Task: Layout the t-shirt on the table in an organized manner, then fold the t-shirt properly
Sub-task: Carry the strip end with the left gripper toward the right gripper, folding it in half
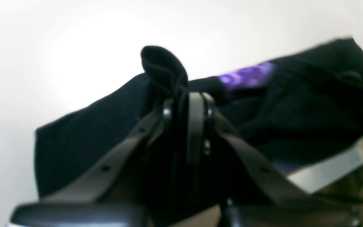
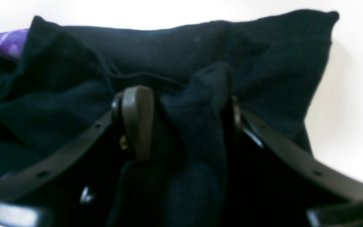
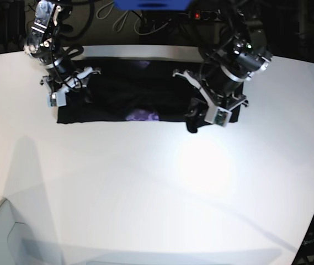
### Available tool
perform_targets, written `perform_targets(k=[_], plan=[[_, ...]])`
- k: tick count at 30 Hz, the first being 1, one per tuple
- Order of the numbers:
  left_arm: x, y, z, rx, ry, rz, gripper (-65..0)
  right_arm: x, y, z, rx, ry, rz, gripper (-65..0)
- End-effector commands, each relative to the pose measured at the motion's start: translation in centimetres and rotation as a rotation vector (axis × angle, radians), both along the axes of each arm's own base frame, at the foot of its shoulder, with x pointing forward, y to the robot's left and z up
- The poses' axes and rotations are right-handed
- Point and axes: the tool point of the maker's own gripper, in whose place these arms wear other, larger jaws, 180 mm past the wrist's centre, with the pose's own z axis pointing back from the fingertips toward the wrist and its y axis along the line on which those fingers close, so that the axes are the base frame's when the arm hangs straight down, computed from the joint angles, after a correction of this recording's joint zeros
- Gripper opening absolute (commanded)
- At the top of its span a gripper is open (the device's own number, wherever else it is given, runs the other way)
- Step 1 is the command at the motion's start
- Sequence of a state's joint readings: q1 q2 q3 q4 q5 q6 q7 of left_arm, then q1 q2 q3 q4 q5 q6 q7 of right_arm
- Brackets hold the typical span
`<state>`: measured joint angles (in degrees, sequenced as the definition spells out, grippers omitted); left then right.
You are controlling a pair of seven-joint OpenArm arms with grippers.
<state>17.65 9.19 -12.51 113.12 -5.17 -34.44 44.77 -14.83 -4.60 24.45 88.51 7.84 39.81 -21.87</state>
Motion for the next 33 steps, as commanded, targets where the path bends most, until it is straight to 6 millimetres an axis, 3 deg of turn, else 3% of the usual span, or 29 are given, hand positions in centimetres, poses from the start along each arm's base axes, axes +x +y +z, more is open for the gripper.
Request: perform_targets(k=[1, 13, 22, 24, 27, 33], plan=[[1.1, -0.4, 1.7, -0.004, -0.078, -0.006, -64.6, 0.2, -0.1, 0.4, -0.006, -0.010, 0.004, -32.9], [0.6, -6.4, -1.0, -0.025, -0.045, -0.088, -64.7, 0.2, -0.1, 0.5, -0.007, -0.012, 0.004, -32.9], [1.1, -6.8, -0.6, -0.018, -0.055, -0.102, -64.3, 0.4, -0.1, 0.6, -0.006, -0.018, 0.003, -32.9], [0.9, -6.9, -0.9, -0.024, -0.045, -0.109, -61.1, 0.8, -0.2, 0.9, -0.007, -0.029, 0.001, -32.7], [0.8, -7.0, -0.9, -0.031, -0.049, -0.107, -48.7, 0.9, -0.2, 1.0, -0.006, -0.036, 0.001, -32.6], [1.0, -7.9, 0.9, -0.177, -0.063, -0.101, -33.4, 1.4, -0.3, 1.4, -0.006, -0.051, -0.003, -32.3]])
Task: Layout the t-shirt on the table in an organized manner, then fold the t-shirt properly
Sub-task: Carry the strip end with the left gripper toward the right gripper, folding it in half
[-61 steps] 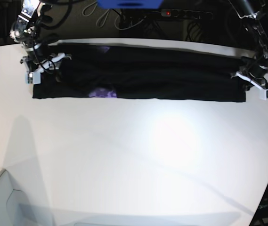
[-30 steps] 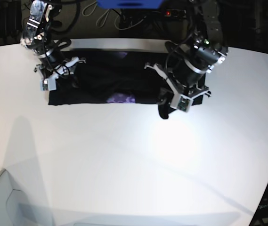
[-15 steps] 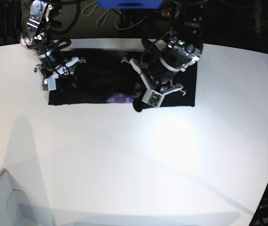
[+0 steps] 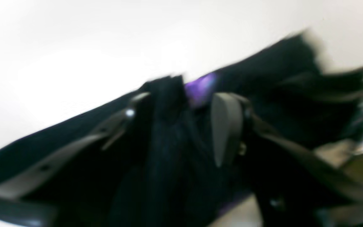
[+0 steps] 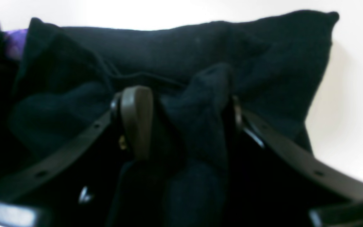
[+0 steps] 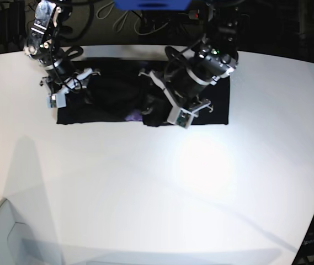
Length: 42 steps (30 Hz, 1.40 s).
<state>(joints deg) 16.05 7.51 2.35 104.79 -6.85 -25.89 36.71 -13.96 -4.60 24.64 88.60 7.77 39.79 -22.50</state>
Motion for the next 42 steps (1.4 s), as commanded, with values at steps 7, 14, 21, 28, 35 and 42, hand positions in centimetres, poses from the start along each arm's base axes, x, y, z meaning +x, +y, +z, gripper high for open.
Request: perform_targets(k=[7, 14, 21, 28, 35, 42], plan=[[1.1, 2.7, 4.3, -0.122, -0.103, 0.016, -31.7, 1.2, -0.2, 1.3, -0.005, -0.053, 0.004, -27.3], [2.0, 12.7, -0.6, 0.028, -0.005, 0.200, -43.8, 2.1, -0.6, 3.9, -0.041, -0.122, 0.003, -27.0], [1.8, 15.5, -6.0, 0.041, 0.138, 0.268, -43.8, 2.5, -1.7, 7.9, -0.076, -0.220, -0.066, -23.3], [1.9, 15.4, -7.1, 0.034, 0.169, 0.271, -43.8, 0.9, -4.1, 5.0, -0.067, -0.136, -0.138, -23.1], [1.7, 15.6, -7.6, 0.034, 0.184, 0.277, -43.8, -0.4, -4.7, 1.8, -0.045, -0.048, -0.139, -23.1], [1.7, 15.6, -7.7, 0.034, 0.187, 0.278, -43.8, -1.7, -4.0, -1.4, 0.008, 0.035, -0.146, -23.2]])
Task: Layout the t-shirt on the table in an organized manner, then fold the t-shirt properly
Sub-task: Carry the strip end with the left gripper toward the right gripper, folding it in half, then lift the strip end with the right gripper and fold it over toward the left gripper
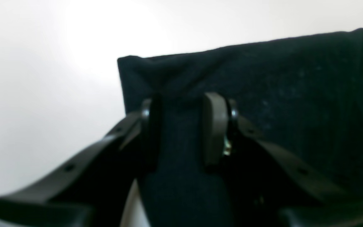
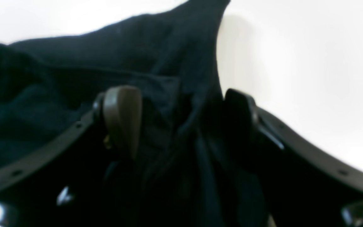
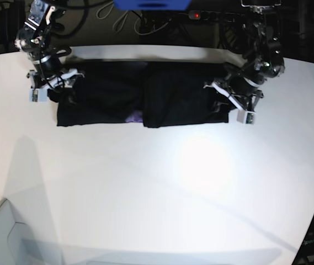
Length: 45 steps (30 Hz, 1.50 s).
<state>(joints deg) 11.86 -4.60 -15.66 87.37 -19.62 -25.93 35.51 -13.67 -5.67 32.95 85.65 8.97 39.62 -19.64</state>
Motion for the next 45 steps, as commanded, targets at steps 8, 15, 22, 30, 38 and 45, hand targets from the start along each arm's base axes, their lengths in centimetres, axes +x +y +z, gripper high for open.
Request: perform_targets(k=[8, 15, 22, 30, 38, 45], plan=[[0.3, 0.1, 0.5, 0.001, -0.017, -0.002, -43.8, -0.9, 0.4, -1.1, -0.001, 0.055, 0.021, -33.5], [0.3, 0.1, 0.5, 0.000, -0.016, 0.003, -43.8, -1.1, 2.7, -1.6, 0.014, 0.074, 0.090, -65.0], [0.3, 0.2, 0.5, 0.002, -0.017, 0.004, -43.8, -0.5, 4.4, -0.1, 0.000, 0.030, 0.148, -65.0], [0.3, 0.2, 0.5, 0.002, -0.015, 0.005, -43.8, 2.9, 5.6, 8.4, -0.117, -0.195, 0.216, -65.0], [0.5, 0.3, 0.7, 0.006, -0.023, 0.003, -43.8, 1.7, 10.7, 13.9, -0.135, -0.333, 0.353, -65.0], [0.4, 0.3, 0.7, 0.007, -0.019, 0.004, -43.8, -0.3, 18.2, 14.4, -0.015, -0.353, 0.539, -65.0]])
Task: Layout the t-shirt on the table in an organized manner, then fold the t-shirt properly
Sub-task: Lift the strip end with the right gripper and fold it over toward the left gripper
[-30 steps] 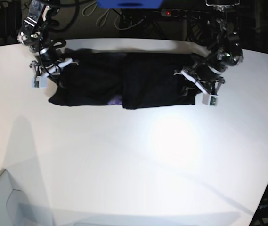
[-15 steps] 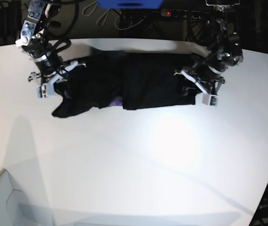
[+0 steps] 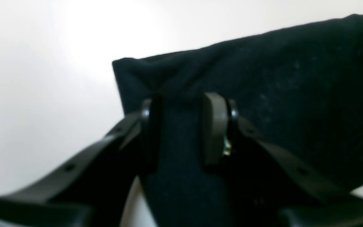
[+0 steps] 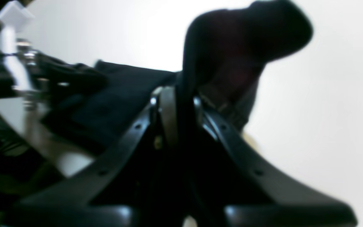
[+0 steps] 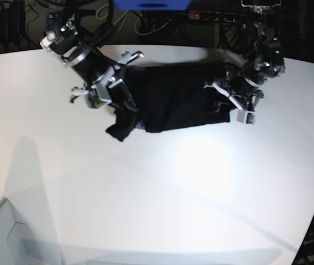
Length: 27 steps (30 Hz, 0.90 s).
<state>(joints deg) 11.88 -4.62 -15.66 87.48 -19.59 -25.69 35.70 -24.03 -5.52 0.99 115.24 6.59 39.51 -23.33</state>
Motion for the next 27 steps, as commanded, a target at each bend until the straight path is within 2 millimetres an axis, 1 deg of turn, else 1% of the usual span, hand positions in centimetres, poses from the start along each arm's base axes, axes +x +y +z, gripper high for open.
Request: perform_targets(k=[1, 3, 6, 9, 13, 14, 16, 18, 19, 21, 25, 27], plan=[[0.4, 0.2, 0.7, 0.005, -0.021, 0.001, -43.8, 0.1, 1.5, 1.8, 0.059, -0.054, 0.035, -65.0], [0.4, 0.2, 0.6, 0.005, -0.018, 0.001, -43.8, 0.1, 3.6, 2.6, 0.082, -0.074, 0.093, -65.0], [0.4, 0.2, 0.5, 0.004, -0.018, 0.003, -43.8, 0.6, 6.4, 2.1, 0.053, -0.081, 0.177, -65.0], [0.4, 0.2, 0.4, 0.005, -0.016, 0.002, -43.8, 0.8, 9.6, 1.0, 0.003, -0.076, 0.240, -65.0], [0.9, 0.2, 0.9, 0.006, -0.030, 0.000, -43.8, 1.4, 12.2, -1.3, -0.067, -0.053, 0.283, -65.0], [1.0, 0.2, 0.9, 0.006, -0.030, 0.001, -43.8, 1.4, 12.7, -1.9, -0.070, -0.039, 0.295, -65.0], [1.1, 0.2, 1.0, 0.006, -0.032, 0.001, -43.8, 1.5, 13.4, -2.5, -0.075, -0.030, 0.319, -65.0], [1.1, 0.2, 1.1, 0.007, -0.036, 0.000, -43.8, 1.7, 13.8, -2.8, -0.078, -0.025, 0.328, -65.0], [1.2, 0.2, 1.3, 0.007, -0.040, 0.001, -43.8, 2.0, 14.1, -2.4, -0.069, -0.031, 0.326, -65.0], [1.5, 0.5, 2.1, 0.013, -0.066, 0.005, -43.8, 2.3, 14.2, -2.6, -0.069, -0.028, 0.325, -65.0], [2.2, 3.0, 4.5, 0.046, -0.132, 0.067, -43.8, 2.6, 14.2, -2.6, -0.074, -0.032, 0.325, -65.0], [1.8, 4.9, 5.3, 0.069, -0.148, 0.112, -44.0, 2.8, 14.1, -2.5, -0.078, -0.037, 0.324, -65.0]])
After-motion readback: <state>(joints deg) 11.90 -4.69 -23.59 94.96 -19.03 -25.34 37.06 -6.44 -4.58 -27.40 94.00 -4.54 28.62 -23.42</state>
